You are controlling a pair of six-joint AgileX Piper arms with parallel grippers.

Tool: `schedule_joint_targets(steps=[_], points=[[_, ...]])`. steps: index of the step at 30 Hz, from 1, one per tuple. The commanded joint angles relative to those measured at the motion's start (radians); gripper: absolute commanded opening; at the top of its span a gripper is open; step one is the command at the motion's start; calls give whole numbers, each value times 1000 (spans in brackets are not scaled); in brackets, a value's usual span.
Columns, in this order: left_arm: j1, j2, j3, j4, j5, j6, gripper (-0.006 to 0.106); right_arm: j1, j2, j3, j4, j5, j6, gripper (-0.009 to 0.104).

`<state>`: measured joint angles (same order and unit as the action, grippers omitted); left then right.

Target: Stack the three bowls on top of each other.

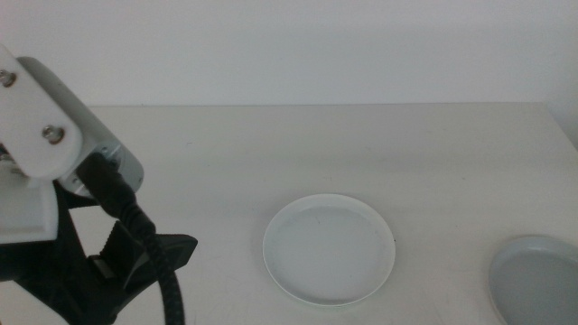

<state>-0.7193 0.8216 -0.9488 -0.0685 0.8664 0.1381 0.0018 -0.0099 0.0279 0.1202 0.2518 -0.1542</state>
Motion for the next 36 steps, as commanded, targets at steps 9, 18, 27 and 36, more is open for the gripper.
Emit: schedule_joint_targets(steps=[9, 18, 27, 36], points=[[-3, -4, -26, -4, -62, -6, 105, -6, 193, -441, -82, 363, -13, 60], [-3, -4, -26, -4, -62, -6, 105, -6, 575, -796, -81, 642, 59, 60], [-3, -4, -26, -4, -62, -6, 105, -7, 904, -1035, -85, 701, 103, 60], [-3, -4, -26, -4, -62, -6, 105, -115, 1221, -1157, 26, 724, 63, 60]])
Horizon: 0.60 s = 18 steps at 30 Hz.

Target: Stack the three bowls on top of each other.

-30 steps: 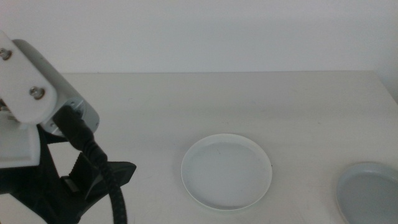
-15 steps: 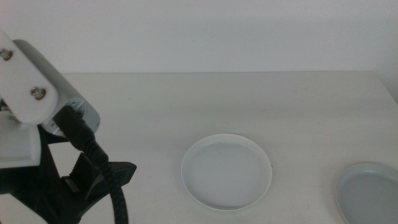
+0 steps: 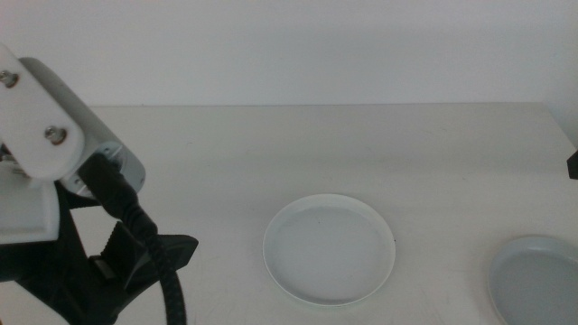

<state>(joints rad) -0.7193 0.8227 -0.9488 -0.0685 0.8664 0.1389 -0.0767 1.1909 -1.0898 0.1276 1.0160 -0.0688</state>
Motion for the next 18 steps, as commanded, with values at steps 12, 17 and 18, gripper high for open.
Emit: schedule_joint_targets(steps=[12, 17, 18], points=[[-3, -5, -26, -4, -62, -7, 105, -261, 307, 1, -64, -92, -183, 53], [-3, -5, -26, -4, -62, -7, 105, -301, 362, 90, -33, -207, -283, 47], [-3, -5, -26, -4, -62, -7, 105, -311, 375, 108, -32, -232, -300, 46]])
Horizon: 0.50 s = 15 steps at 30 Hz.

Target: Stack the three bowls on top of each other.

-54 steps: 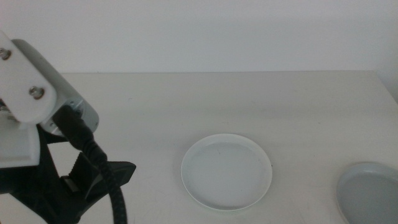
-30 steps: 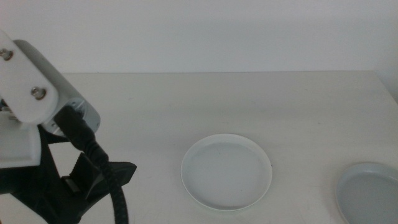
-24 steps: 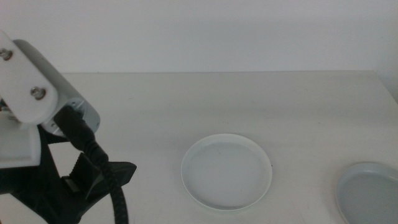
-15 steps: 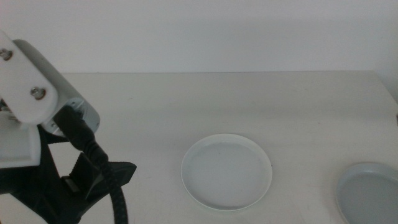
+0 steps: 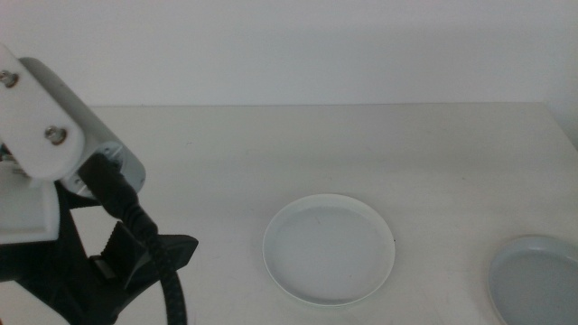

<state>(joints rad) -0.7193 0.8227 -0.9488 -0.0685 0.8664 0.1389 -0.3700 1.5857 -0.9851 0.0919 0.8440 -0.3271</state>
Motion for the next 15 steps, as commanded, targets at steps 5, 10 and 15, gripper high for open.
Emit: schedule_joint_targets(steps=[5, 10, 15], points=[[-3, -5, -26, -4, -62, -7, 105, -46, 37, 59, 4, -141, -60, 41], [-3, -5, -26, -4, -62, -7, 105, -54, 89, 60, 7, -131, -53, 38], [-3, -5, -26, -4, -62, -7, 105, -54, 132, 60, 8, -131, -50, 36]])
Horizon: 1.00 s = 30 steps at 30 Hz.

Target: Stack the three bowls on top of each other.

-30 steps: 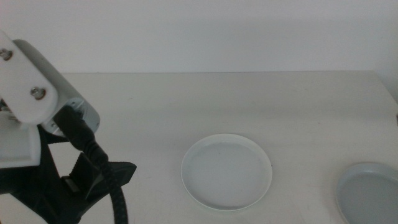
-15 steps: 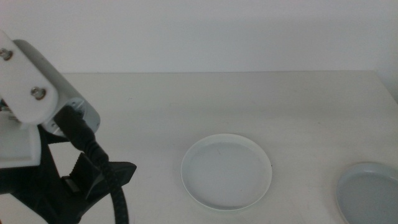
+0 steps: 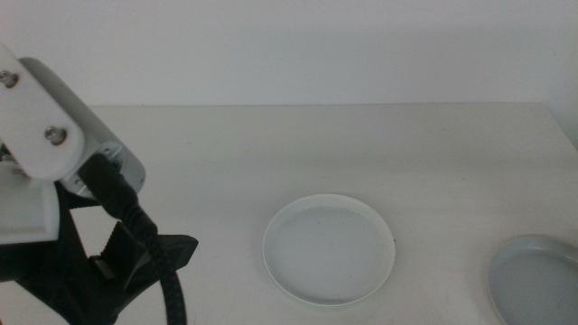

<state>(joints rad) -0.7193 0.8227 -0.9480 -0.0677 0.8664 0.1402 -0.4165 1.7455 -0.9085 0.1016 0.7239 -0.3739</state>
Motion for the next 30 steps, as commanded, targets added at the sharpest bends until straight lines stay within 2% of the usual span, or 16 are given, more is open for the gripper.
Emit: schedule_joint_targets(steps=[1, 5, 10, 16, 21, 25, 30], points=[[-3, -5, -27, -5, -62, -8, 105, -7, -20, -16, -3, -11, -3, 35], [-3, -5, -27, -5, -62, -8, 105, -7, -3, -16, -5, -7, -4, 27], [-3, -5, -27, -5, -62, -8, 105, -7, -3, -16, 1, 25, -6, -1], [-3, -5, -27, -5, -62, -8, 105, -5, -69, -36, 17, 78, 2, -1], [-3, -5, -27, -5, -62, -8, 105, 24, -184, -141, 142, 228, 72, -1], [-3, -5, -27, -5, -62, -8, 105, 109, -228, -293, 167, 361, 128, -1], [-3, -5, -27, -5, -62, -8, 105, 273, -217, -450, 173, 411, 257, -1]])
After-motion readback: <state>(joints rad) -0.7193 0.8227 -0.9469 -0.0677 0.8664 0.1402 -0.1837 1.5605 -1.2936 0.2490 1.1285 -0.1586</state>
